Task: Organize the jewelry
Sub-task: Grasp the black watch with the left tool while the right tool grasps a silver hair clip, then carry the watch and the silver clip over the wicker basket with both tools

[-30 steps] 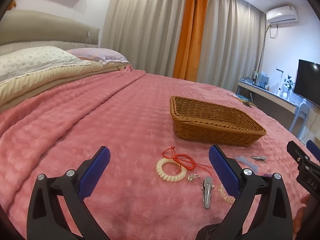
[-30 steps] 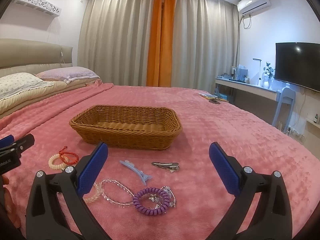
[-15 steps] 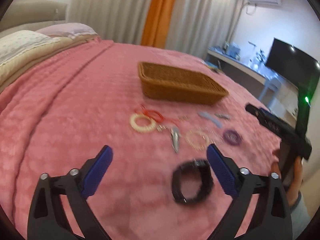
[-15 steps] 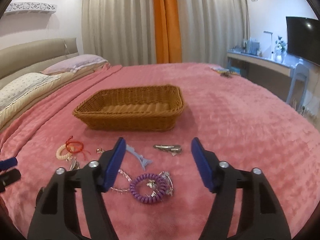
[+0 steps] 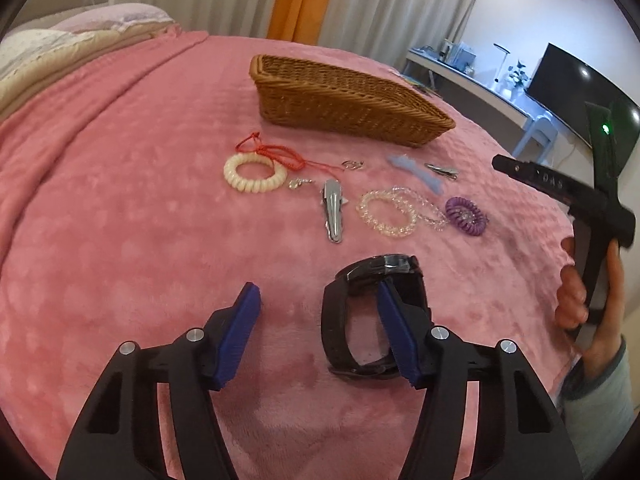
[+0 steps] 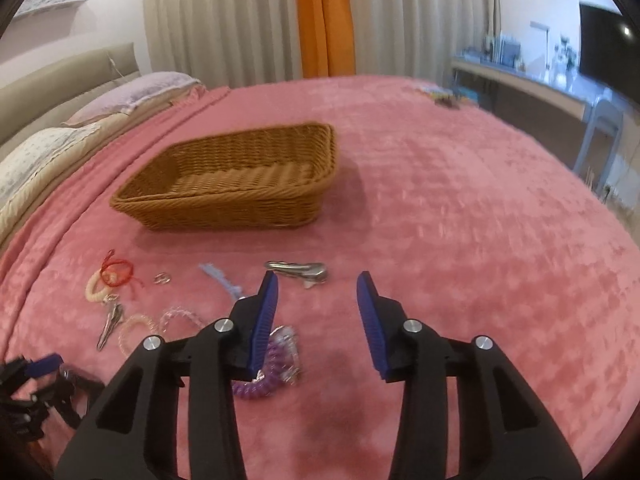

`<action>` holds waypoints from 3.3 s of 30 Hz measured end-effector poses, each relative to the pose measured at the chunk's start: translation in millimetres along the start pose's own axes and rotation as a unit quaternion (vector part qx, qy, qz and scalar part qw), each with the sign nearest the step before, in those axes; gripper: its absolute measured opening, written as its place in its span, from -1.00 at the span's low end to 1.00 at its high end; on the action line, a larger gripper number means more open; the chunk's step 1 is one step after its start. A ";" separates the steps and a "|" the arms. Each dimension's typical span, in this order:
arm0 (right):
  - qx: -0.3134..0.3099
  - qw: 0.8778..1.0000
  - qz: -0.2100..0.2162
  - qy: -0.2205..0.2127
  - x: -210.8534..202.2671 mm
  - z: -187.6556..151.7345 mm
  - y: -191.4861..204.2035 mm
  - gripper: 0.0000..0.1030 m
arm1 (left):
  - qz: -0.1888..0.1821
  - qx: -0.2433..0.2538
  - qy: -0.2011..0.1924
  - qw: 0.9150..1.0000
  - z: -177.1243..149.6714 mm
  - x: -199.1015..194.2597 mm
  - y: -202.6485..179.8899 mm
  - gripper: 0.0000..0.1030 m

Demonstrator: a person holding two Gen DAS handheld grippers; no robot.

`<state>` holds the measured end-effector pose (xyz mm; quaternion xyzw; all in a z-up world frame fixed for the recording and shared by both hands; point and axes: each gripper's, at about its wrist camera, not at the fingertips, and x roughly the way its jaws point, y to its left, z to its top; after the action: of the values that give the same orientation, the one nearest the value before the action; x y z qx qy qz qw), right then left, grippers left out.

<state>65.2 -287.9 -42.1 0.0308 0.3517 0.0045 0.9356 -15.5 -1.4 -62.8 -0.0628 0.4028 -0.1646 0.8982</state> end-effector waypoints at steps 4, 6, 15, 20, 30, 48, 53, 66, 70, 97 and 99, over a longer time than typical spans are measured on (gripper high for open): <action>-0.030 0.999 0.028 0.031 31.7 15.9 -6.6 -0.28 | -0.001 0.001 0.000 1.000 1.6 -1.7 -1.7 0.13; -0.019 0.997 0.052 0.048 47.8 21.4 -12.0 -0.28 | -0.007 -0.004 0.000 1.000 1.8 -0.4 -1.2 0.13; -0.029 0.987 0.111 0.109 89.3 18.1 3.8 -0.28 | -0.007 0.001 -0.004 1.000 -0.1 1.0 -3.0 0.13; -0.048 0.985 0.121 0.112 74.9 4.7 18.5 -0.28 | -0.008 0.001 0.001 1.000 0.4 0.3 -3.7 0.12; -0.072 0.990 0.071 0.097 82.8 7.6 25.5 -0.59 | -0.014 -0.011 0.011 1.000 1.1 3.2 -3.5 0.05; -0.048 0.996 0.057 0.056 13.1 -18.7 10.8 -0.59 | -0.002 -0.026 0.022 0.999 -8.8 3.8 -7.7 -0.81; -0.027 0.996 0.071 0.056 -2.3 -22.7 2.7 -0.60 | -0.007 -0.034 -0.008 0.999 -12.4 -14.5 -15.2 -0.84; -0.024 0.994 0.080 0.077 -27.2 -55.4 -8.2 -0.61 | -0.018 -0.032 -0.037 0.999 -9.4 -34.4 -24.7 -0.84; -0.031 0.992 0.081 0.095 -26.2 -82.3 -3.4 -0.60 | -0.021 -0.034 -0.037 0.999 -10.4 -33.2 -24.6 -0.84; -0.111 0.991 0.066 0.024 -72.0 -42.5 44.9 -0.72 | -0.029 -0.007 -0.066 0.997 31.4 -47.8 -22.0 -0.83; -0.100 0.993 0.068 -0.003 -83.0 -19.0 45.2 -0.72 | -0.027 0.000 -0.083 0.996 54.9 -53.8 -23.3 -0.83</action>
<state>-9.2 -244.3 1.0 -0.0393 0.3436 0.1036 0.9325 -13.8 -5.7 17.4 -0.0872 0.3246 -0.1832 0.9239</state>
